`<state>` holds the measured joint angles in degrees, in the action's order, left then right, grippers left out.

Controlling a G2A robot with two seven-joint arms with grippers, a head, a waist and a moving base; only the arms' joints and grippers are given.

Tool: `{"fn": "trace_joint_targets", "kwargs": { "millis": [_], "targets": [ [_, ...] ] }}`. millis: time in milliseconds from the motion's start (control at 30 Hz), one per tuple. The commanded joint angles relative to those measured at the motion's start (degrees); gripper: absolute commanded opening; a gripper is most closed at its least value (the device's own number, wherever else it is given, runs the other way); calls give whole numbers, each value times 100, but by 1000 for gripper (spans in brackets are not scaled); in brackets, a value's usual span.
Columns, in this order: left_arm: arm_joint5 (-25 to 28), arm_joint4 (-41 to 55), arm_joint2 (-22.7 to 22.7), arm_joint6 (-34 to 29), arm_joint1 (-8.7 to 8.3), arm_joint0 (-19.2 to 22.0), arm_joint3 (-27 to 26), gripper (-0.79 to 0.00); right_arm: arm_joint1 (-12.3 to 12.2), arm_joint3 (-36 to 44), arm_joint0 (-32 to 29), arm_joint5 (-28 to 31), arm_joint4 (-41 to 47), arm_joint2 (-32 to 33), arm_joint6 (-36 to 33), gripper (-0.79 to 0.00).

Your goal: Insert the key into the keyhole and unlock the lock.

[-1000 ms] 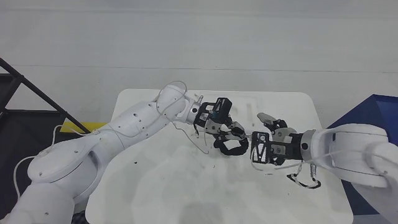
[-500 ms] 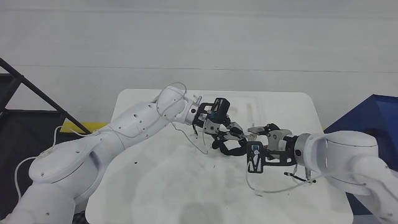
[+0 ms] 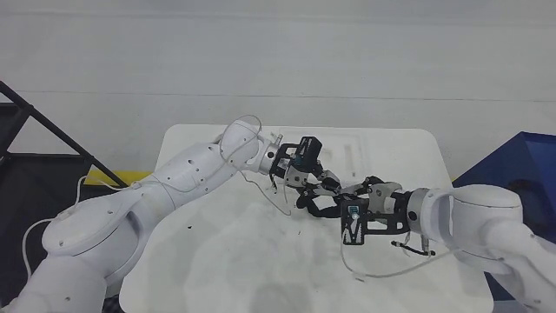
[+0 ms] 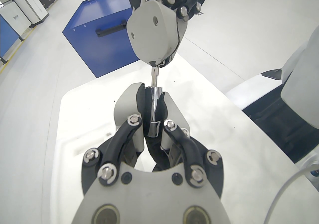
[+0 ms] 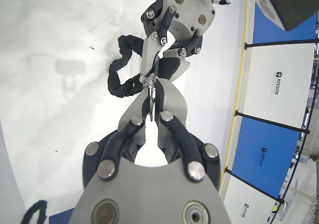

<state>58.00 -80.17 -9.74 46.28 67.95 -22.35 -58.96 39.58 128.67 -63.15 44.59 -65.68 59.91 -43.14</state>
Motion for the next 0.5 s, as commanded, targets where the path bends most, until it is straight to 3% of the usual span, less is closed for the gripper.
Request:
{"fn": "trace_joint_targets", "kwargs": {
  "millis": [0, 467],
  "targets": [
    [0, 1, 0, 0, 4, 8, -7, -785, 12, -32, -19, -139, 209, 20, -10, -785],
    [0, 14, 0, 0, 21, 42, 6, -785, 79, -410, -214, -1735, 2462, 317, -519, -785]
  ]
}}
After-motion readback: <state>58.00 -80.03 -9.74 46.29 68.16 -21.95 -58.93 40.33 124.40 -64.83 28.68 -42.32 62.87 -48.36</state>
